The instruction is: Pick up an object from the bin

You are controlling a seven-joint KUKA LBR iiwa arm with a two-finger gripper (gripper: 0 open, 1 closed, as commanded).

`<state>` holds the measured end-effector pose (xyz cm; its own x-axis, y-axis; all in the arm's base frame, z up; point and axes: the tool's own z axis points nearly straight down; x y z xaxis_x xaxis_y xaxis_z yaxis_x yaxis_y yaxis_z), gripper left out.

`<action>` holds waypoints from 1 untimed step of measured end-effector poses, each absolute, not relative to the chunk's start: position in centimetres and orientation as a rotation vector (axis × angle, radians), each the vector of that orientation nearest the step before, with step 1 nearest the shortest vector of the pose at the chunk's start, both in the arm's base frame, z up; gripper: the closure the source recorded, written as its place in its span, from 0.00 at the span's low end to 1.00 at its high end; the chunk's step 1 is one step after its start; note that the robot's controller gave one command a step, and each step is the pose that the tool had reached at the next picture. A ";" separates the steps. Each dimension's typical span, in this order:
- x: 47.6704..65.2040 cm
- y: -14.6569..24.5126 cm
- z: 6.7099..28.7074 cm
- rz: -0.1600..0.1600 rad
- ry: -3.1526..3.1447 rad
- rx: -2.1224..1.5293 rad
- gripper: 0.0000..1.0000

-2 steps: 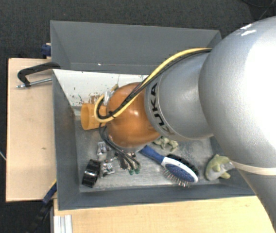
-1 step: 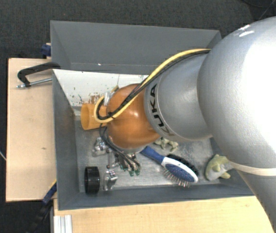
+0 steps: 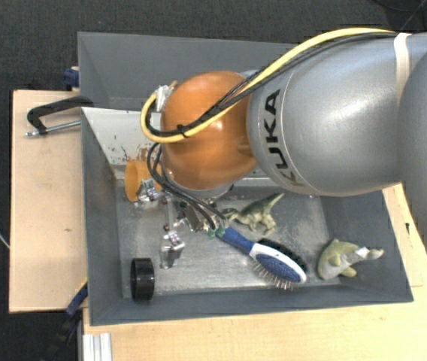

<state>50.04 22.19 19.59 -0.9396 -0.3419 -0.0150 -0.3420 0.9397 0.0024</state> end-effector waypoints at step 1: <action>49.9 22.8 7.4 0.001 2.983 -0.997 0.00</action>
Offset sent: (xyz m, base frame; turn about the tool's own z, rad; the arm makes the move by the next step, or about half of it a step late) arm 0.0000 0.0057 -0.1198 -0.2955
